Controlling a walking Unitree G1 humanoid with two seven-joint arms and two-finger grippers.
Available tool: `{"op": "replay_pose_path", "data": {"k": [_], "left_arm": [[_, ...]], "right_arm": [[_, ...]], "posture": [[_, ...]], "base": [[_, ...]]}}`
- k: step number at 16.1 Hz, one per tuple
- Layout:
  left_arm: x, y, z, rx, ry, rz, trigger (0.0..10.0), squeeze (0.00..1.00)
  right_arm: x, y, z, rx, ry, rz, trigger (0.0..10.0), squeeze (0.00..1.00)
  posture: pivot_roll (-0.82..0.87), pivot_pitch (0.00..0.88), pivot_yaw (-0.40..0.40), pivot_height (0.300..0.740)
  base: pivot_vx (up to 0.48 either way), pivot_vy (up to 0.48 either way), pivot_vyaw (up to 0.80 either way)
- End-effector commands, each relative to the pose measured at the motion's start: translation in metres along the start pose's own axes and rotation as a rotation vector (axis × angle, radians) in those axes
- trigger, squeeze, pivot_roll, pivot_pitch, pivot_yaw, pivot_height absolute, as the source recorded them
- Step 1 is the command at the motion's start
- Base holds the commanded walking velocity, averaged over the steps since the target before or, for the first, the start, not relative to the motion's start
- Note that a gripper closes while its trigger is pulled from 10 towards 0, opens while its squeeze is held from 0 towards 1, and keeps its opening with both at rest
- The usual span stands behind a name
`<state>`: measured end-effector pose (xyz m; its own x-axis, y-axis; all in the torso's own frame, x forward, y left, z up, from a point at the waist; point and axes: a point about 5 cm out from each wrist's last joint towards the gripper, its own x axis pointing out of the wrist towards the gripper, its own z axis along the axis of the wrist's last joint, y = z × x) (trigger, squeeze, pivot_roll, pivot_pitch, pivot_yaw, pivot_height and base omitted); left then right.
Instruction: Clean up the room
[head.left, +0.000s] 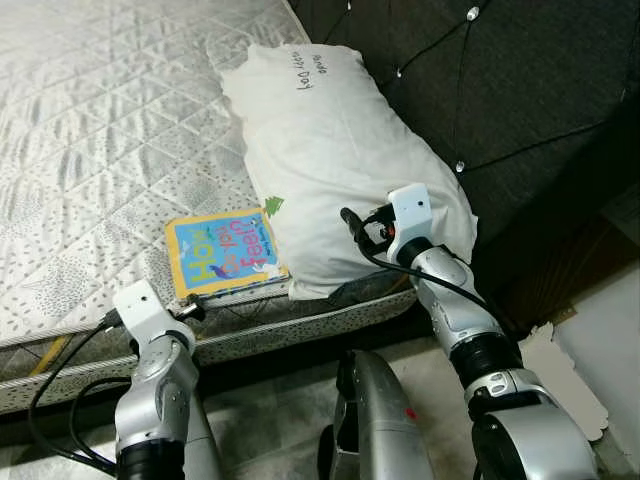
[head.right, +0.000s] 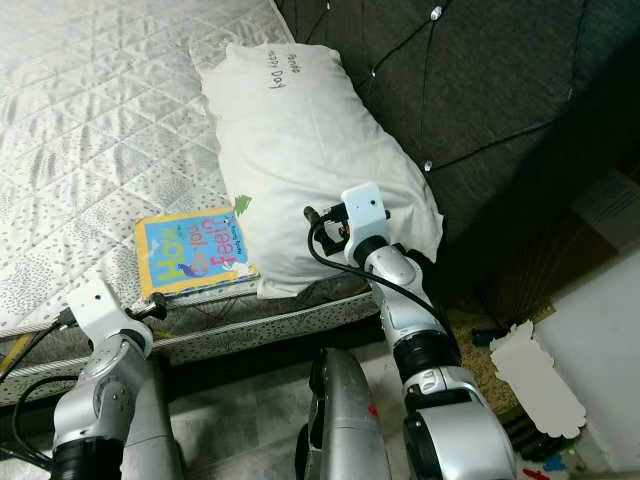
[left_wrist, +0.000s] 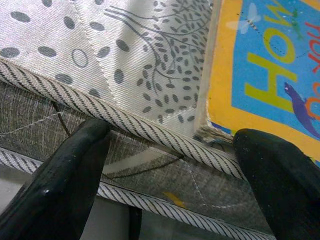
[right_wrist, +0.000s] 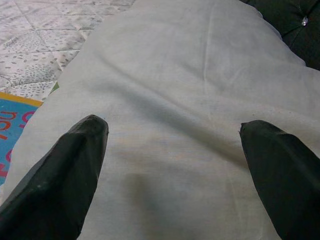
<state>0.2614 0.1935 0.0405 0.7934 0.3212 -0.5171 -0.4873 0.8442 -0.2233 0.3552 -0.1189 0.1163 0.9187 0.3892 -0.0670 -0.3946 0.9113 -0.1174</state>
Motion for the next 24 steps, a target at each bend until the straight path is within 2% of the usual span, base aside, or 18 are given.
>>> {"op": "replay_pose_path", "data": {"k": [1, 6, 8, 11, 13, 14, 20, 22, 23, 24], "left_arm": [[0.003, -0.001, -0.001, -0.012, 0.012, -0.015, 10.0, 0.0], [0.019, -0.005, 0.004, -0.046, 0.039, -0.031, 10.0, 0.0], [0.023, -0.009, 0.004, -0.025, 0.047, -0.052, 10.0, 0.0], [0.019, -0.023, 0.005, 0.054, 0.018, -0.119, 10.0, 0.0], [0.017, -0.028, 0.0, 0.069, 0.026, -0.141, 10.0, 0.0], [0.016, -0.031, -0.004, 0.072, 0.036, -0.157, 10.0, 0.0], [0.007, -0.048, -0.02, 0.121, 0.069, -0.249, 10.0, 0.0], [0.006, -0.05, -0.023, 0.124, 0.083, -0.262, 10.0, 0.0], [0.006, -0.05, -0.024, 0.127, 0.09, -0.267, 10.0, 0.0], [0.005, -0.05, -0.027, 0.131, 0.104, -0.274, 10.0, 0.0]], "right_arm": [[-0.002, -0.006, 0.001, -0.005, -0.006, -0.015, 10.0, 0.0], [-0.006, -0.009, 0.007, 0.007, -0.019, 0.012, 10.0, 0.0], [-0.007, -0.011, 0.008, 0.002, -0.019, 0.015, 10.0, 0.0], [-0.006, -0.008, 0.008, 0.02, -0.013, 0.043, 10.0, 0.0], [-0.008, 0.001, 0.008, 0.038, -0.008, 0.121, 10.0, 0.0], [-0.01, 0.003, 0.005, 0.016, 0.0, 0.134, 10.0, 0.0], [-0.012, 0.006, 0.005, 0.029, 0.01, 0.159, 10.0, 0.0], [-0.02, 0.017, 0.002, 0.059, 0.04, 0.318, 10.0, 0.0], [-0.026, 0.02, 0.001, 0.052, 0.05, 0.374, 10.0, 0.0], [-0.038, 0.022, -0.007, 0.022, 0.083, 0.452, 10.0, 0.0]], "posture": [[-0.03, 0.069, -0.138, 0.555], [-0.06, 0.085, -0.141, 0.555], [-0.07, 0.084, -0.143, 0.555], [-0.07, 0.082, -0.141, 0.555], [-0.07, 0.082, -0.141, 0.555], [-0.07, 0.076, -0.141, 0.555], [-0.06, 0.071, -0.139, 0.555], [-0.06, 0.07, -0.138, 0.555], [-0.06, 0.07, -0.138, 0.555], [-0.07, 0.074, -0.137, 0.555]], "base": [[0.0, 0.0, 0.0], [0.0, 0.0, 0.0], [0.0, 0.0, 0.0], [0.0, 0.0, 0.0], [0.0, 0.0, 0.0], [0.0, 0.0, 0.0], [0.0, 0.0, 0.0], [0.0, 0.0, 0.0], [0.0, 0.0, 0.0], [0.0, 0.0, 0.0]]}}
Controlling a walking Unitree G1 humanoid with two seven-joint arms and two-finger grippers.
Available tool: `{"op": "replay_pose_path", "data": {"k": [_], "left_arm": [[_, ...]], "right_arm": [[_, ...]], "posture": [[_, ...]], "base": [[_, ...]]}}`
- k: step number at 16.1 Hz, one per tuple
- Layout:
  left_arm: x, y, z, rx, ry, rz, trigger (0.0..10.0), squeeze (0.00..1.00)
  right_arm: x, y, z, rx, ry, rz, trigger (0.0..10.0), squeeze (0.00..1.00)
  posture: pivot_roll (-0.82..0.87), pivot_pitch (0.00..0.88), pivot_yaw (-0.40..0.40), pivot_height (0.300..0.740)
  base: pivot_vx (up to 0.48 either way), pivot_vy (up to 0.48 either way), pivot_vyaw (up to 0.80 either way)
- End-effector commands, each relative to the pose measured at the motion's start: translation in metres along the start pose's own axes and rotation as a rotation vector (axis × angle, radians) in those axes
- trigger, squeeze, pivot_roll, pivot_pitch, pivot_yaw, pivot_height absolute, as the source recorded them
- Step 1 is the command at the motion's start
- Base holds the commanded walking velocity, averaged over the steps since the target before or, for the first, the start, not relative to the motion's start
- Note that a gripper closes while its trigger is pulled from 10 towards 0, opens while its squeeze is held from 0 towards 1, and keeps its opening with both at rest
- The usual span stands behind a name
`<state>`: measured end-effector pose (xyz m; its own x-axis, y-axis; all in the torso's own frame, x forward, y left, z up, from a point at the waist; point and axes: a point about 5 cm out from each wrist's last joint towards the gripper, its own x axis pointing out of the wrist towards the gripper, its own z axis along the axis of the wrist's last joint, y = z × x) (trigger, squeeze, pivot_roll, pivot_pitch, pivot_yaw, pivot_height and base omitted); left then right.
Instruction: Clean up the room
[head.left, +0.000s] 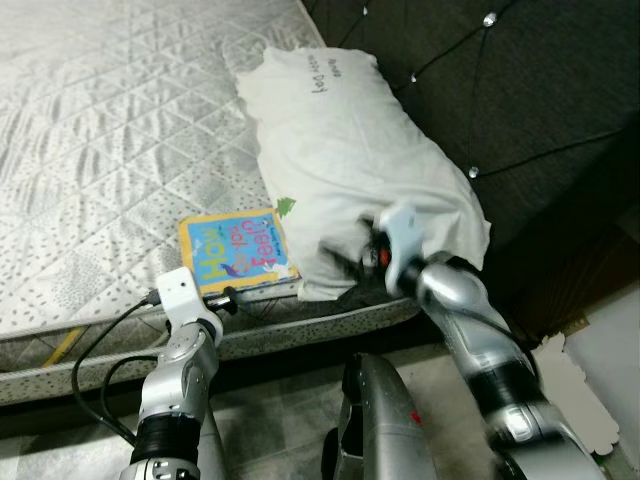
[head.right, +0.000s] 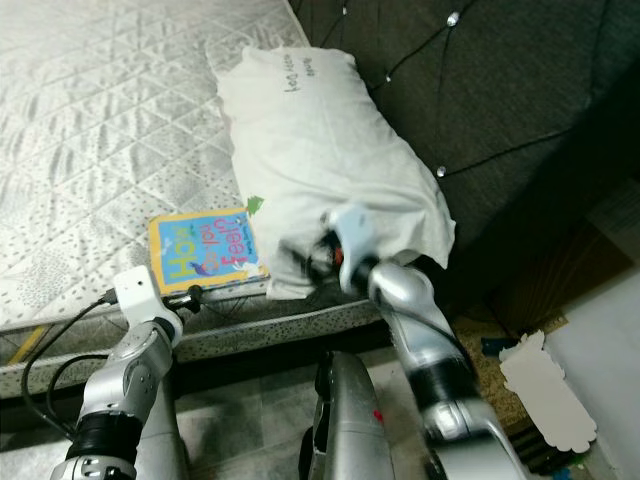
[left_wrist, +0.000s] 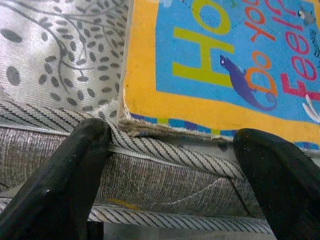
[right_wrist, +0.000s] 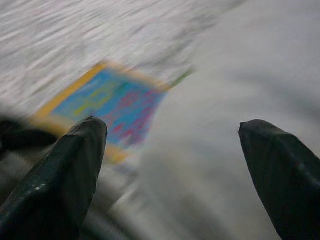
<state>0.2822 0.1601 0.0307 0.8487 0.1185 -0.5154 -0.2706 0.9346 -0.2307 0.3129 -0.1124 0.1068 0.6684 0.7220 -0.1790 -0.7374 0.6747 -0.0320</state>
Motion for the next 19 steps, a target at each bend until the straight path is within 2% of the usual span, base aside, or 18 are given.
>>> {"op": "replay_pose_path", "data": {"k": [1, 4, 7, 8, 13, 16, 19], "left_arm": [[-0.002, -0.016, -0.013, 0.011, 0.055, -0.072, 10.0, 0.0], [-0.001, -0.011, -0.017, -0.008, 0.081, -0.05, 10.0, 0.0], [0.002, -0.001, -0.017, -0.027, 0.089, -0.004, 10.0, 0.0], [0.003, 0.007, -0.017, -0.056, 0.1, 0.029, 10.0, 0.0], [0.006, 0.02, -0.021, -0.102, 0.123, 0.082, 10.0, 0.0], [0.007, 0.024, -0.023, -0.096, 0.146, 0.089, 10.0, 0.0], [0.007, 0.035, -0.024, -0.107, 0.15, 0.129, 10.0, 0.0]], "right_arm": [[-0.007, -0.002, -0.003, -0.017, 0.023, 0.018, 10.0, 0.0], [-0.007, -0.001, -0.002, -0.015, 0.025, 0.013, 10.0, 0.0], [-0.007, 0.005, 0.001, -0.04, 0.021, 0.036, 10.0, 0.0], [-0.007, 0.005, 0.001, -0.039, 0.02, 0.04, 10.0, 0.0], [-0.008, 0.007, 0.003, -0.045, 0.02, 0.053, 10.0, 0.0], [-0.007, 0.009, 0.003, -0.058, 0.016, 0.064, 10.0, 0.0], [-0.007, 0.009, 0.003, -0.058, 0.018, 0.063, 10.0, 0.0]], "posture": [[-0.07, 0.074, -0.137, 0.555], [-0.07, 0.079, -0.138, 0.555], [-0.07, 0.079, -0.138, 0.555], [-0.07, 0.079, -0.138, 0.555], [-0.08, 0.083, -0.135, 0.555], [-0.08, 0.083, -0.135, 0.555], [-0.08, 0.086, -0.135, 0.555]], "base": [[0.0, 0.0, 0.0], [0.0, 0.0, 0.0], [0.0, 0.0, 0.0], [0.0, 0.0, 0.0], [0.0, 0.0, 0.0], [0.0, 0.0, 0.0], [0.0, 0.0, 0.0]]}}
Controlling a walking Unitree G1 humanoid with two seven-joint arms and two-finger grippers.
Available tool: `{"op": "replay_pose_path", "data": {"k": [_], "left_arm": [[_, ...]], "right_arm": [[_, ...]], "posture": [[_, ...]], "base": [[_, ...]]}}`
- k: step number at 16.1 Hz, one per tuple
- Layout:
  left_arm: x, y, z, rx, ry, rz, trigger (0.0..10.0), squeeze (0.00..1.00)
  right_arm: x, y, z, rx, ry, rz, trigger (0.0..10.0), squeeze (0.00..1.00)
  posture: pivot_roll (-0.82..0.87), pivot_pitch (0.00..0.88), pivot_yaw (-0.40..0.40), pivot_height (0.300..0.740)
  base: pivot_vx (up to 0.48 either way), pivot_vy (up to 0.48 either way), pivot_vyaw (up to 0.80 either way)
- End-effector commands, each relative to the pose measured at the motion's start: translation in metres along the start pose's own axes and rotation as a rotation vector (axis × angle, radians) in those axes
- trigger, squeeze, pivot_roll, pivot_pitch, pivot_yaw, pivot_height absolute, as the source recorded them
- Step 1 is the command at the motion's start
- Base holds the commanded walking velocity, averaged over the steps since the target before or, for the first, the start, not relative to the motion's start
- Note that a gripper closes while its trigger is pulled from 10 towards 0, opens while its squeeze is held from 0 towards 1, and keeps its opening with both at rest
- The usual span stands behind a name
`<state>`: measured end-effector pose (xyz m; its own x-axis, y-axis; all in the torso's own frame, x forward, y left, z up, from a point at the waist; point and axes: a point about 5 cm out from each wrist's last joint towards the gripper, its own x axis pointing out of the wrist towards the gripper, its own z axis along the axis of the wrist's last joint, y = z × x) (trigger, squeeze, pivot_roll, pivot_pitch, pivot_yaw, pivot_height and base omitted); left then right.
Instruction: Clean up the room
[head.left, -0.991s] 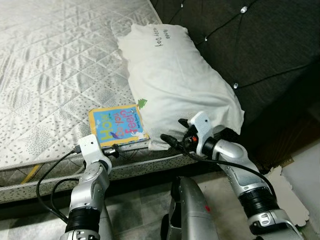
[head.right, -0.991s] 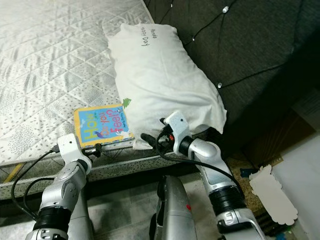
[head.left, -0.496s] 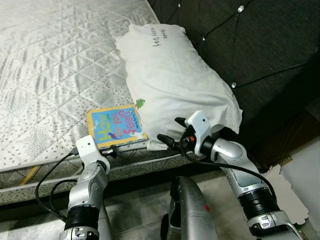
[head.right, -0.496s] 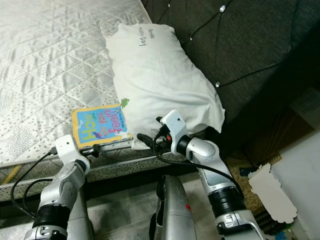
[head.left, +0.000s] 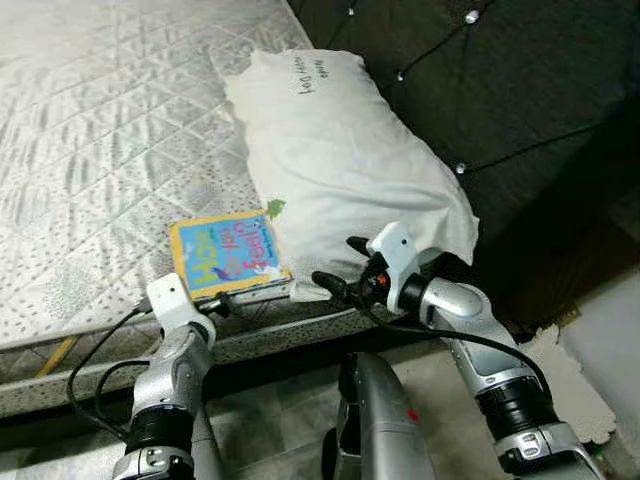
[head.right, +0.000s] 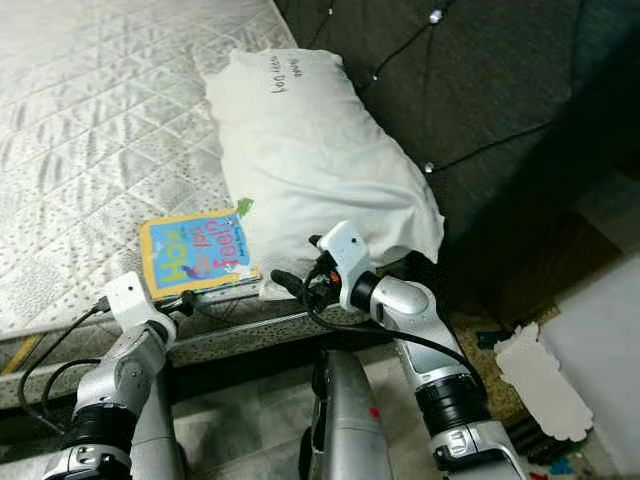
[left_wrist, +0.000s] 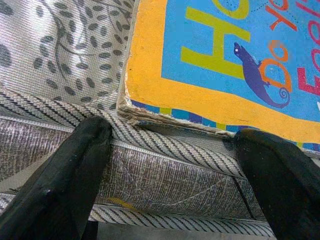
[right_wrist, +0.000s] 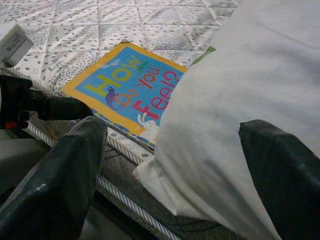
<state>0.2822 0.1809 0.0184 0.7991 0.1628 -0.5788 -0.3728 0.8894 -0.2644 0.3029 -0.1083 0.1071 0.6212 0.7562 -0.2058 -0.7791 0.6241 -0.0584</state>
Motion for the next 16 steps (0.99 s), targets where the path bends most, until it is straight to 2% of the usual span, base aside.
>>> {"op": "replay_pose_path", "data": {"k": [1, 4, 6, 7, 8, 11, 13, 16], "left_arm": [[0.0, 0.015, -0.019, -0.012, 0.089, 0.059, 10.0, 0.0], [0.0, 0.018, -0.013, 0.0, 0.066, 0.071, 10.0, 0.0], [-0.004, 0.013, -0.009, 0.025, 0.046, 0.045, 10.0, 0.0], [-0.006, 0.007, -0.009, 0.044, 0.043, 0.025, 10.0, 0.0], [-0.009, -0.005, -0.011, 0.09, 0.038, -0.022, 10.0, 0.0], [-0.013, -0.017, -0.018, 0.135, 0.044, -0.058, 10.0, 0.0], [-0.017, -0.013, -0.029, 0.118, 0.076, -0.027, 10.0, 0.0], [-0.017, -0.004, -0.028, 0.056, 0.088, 0.02, 10.0, 0.0]], "right_arm": [[-0.003, -0.001, 0.003, -0.02, -0.007, 0.004, 10.0, 0.0], [-0.003, 0.0, 0.003, -0.023, -0.01, 0.005, 10.0, 0.0], [-0.002, 0.0, 0.003, -0.023, -0.01, 0.002, 10.0, 0.0], [-0.002, 0.001, 0.003, -0.023, -0.01, 0.003, 10.0, 0.0], [-0.001, 0.002, 0.002, -0.027, -0.011, 0.007, 10.0, 0.0], [0.0, 0.003, 0.003, -0.03, -0.013, 0.01, 10.0, 0.0], [-0.001, 0.003, 0.003, -0.034, -0.013, 0.01, 10.0, 0.0], [-0.001, 0.003, 0.002, -0.036, -0.012, 0.007, 10.0, 0.0]], "posture": [[-0.08, 0.086, -0.135, 0.555], [-0.08, 0.086, -0.135, 0.555], [-0.08, 0.084, -0.132, 0.555], [-0.08, 0.084, -0.132, 0.555], [-0.07, 0.084, -0.131, 0.555], [-0.07, 0.084, -0.131, 0.555], [-0.07, 0.083, -0.129, 0.555], [-0.07, 0.085, -0.126, 0.555]], "base": [[0.0, 0.0, 0.0], [0.0, 0.0, 0.0], [0.0, 0.0, 0.0], [0.0, 0.0, 0.0], [0.0, 0.0, 0.0], [0.0, 0.0, 0.0], [0.0, 0.0, 0.0], [0.0, 0.0, 0.0]]}}
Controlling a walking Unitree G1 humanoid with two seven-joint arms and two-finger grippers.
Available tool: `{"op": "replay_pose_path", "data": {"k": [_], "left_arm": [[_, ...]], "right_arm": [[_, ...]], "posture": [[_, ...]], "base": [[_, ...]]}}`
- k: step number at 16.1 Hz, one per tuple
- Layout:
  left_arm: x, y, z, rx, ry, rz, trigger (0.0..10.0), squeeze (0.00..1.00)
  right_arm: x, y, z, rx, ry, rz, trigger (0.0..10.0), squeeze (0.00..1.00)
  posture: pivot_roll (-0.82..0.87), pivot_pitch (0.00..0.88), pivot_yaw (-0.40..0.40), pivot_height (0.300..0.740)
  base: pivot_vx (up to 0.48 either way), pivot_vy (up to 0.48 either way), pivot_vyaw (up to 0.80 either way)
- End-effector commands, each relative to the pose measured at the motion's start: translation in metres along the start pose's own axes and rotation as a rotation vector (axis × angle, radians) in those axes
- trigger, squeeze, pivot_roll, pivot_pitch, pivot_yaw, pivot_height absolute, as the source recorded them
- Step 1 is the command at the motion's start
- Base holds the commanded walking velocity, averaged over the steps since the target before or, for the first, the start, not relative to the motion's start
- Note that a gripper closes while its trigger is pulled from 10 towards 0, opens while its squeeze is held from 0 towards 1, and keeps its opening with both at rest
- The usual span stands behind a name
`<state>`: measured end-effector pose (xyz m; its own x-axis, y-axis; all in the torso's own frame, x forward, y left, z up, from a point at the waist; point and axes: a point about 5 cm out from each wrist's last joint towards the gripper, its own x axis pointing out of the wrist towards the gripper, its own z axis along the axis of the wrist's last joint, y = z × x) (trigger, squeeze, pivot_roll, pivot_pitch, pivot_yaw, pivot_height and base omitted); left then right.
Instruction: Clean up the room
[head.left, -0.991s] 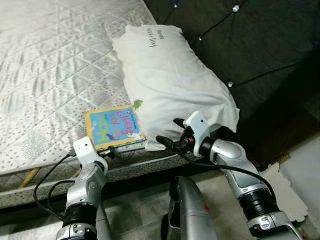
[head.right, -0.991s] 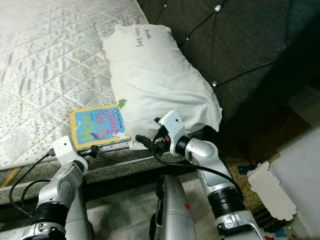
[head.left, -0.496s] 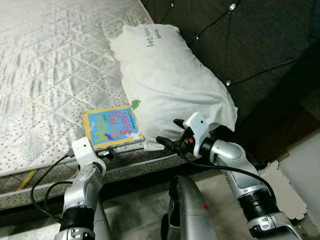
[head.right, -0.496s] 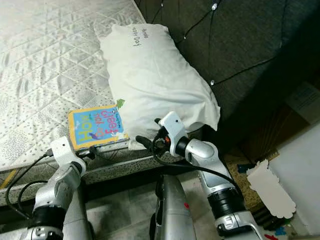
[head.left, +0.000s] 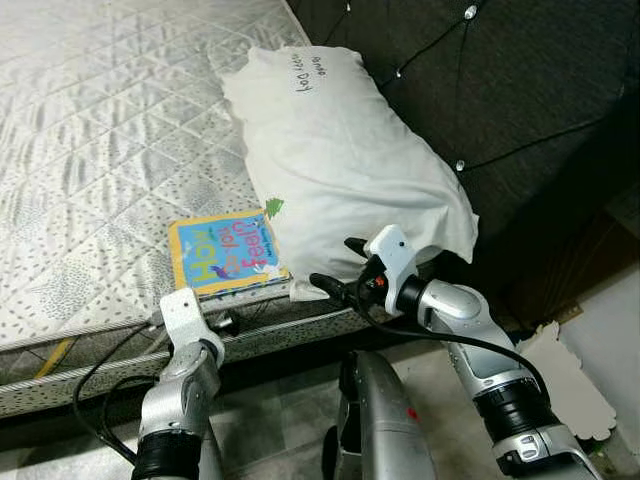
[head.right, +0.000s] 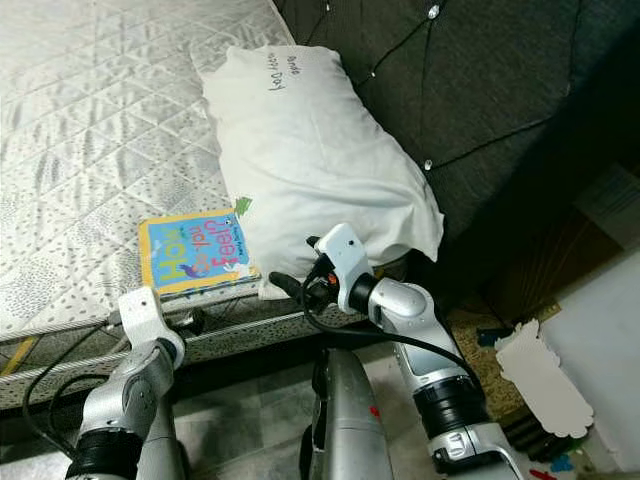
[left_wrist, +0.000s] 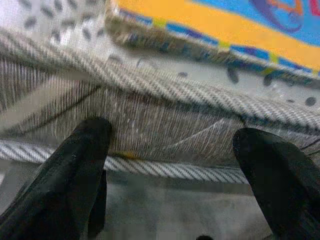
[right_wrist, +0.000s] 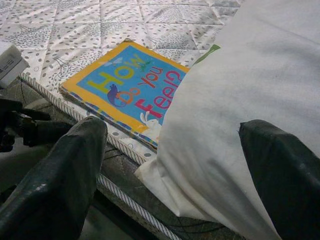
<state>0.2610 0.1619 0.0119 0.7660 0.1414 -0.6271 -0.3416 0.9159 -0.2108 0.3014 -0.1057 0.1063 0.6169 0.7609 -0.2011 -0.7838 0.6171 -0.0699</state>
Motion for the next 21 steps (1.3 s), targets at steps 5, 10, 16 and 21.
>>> {"op": "replay_pose_path", "data": {"k": [5, 10, 16, 21], "left_arm": [[0.005, 0.019, 0.014, -0.03, -0.024, 0.053, 10.0, 0.0], [0.002, -0.011, 0.02, 0.073, -0.047, -0.108, 10.0, 0.0], [-0.011, -0.041, 0.028, 0.231, -0.164, -0.247, 10.0, 0.0], [-0.014, -0.034, 0.021, 0.2, -0.144, -0.189, 10.0, 0.0]], "right_arm": [[-0.002, 0.0, 0.002, -0.022, -0.005, -0.005, 10.0, 0.0], [-0.001, -0.001, 0.002, -0.027, -0.007, -0.004, 10.0, 0.0], [0.001, -0.001, 0.003, -0.034, -0.01, 0.002, 10.0, 0.0], [0.002, 0.001, 0.003, -0.04, -0.012, 0.009, 10.0, 0.0]], "posture": [[-0.07, 0.085, -0.126, 0.555], [-0.07, 0.079, -0.126, 0.555], [-0.07, 0.074, -0.129, 0.555], [-0.06, 0.071, -0.129, 0.555]], "base": [[0.0, 0.0, 0.0], [0.0, 0.0, 0.0], [0.0, 0.0, 0.0], [0.0, 0.0, 0.0]]}}
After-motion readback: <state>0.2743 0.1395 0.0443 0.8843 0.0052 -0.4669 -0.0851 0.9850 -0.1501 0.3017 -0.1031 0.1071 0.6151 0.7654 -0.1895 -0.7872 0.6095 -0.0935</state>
